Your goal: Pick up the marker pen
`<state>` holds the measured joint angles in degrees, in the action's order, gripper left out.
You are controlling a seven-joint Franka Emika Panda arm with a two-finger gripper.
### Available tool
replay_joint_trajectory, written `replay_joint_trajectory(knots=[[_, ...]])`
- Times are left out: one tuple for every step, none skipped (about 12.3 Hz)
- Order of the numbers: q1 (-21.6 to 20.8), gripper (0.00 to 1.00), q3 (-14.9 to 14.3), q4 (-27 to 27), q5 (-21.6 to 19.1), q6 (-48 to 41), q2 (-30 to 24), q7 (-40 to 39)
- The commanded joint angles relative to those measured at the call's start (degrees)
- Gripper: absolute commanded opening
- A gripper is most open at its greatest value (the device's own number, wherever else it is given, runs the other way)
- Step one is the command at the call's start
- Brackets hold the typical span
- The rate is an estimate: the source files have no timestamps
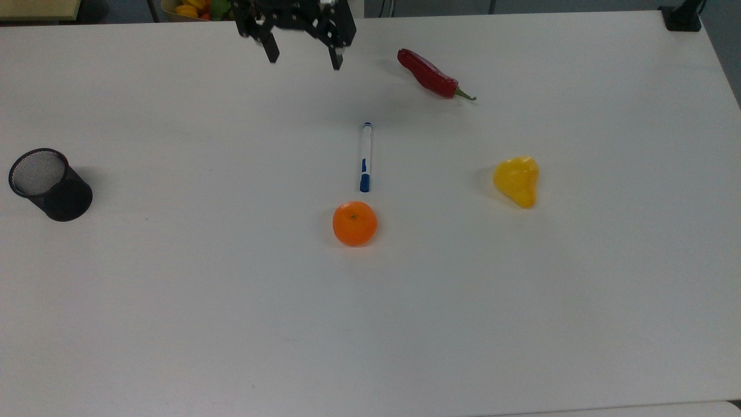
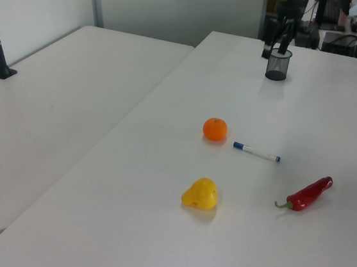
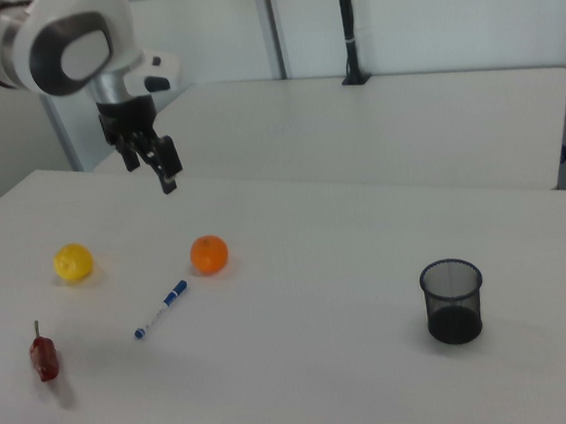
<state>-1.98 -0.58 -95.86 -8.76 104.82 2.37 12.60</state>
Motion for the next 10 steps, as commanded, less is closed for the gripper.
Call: replay_joint_trajectory(knots=[[0.8,1.0,0.1,5.1,1.2,-10.5,-3.4,10.2],[0.8,1.0,0.2,5.6,1.2,-12.0,-4.1,9.9],[0.8,1.0,0.5,5.5,1.3,-12.4,-4.9,9.9],[0.7,1.0,0.7,5.3,1.4,-12.4,-5.6,8.7],[0.6,1.0,0.7,5.2,2.2,-12.4,-6.6,3.2],[0.7,1.0,0.1,5.0,2.3,-12.3,-6.6,-4.9],[0.8,1.0,-0.4,4.8,3.0,-11.6,-6.6,-12.2],[0.7,1.0,-1.5,4.8,4.3,-10.9,-6.4,-16.6],[0.7,1.0,-2.4,4.7,4.8,-10.2,-6.4,-20.1],[0.6,1.0,-2.8,4.7,4.7,-9.8,-6.2,-21.0]])
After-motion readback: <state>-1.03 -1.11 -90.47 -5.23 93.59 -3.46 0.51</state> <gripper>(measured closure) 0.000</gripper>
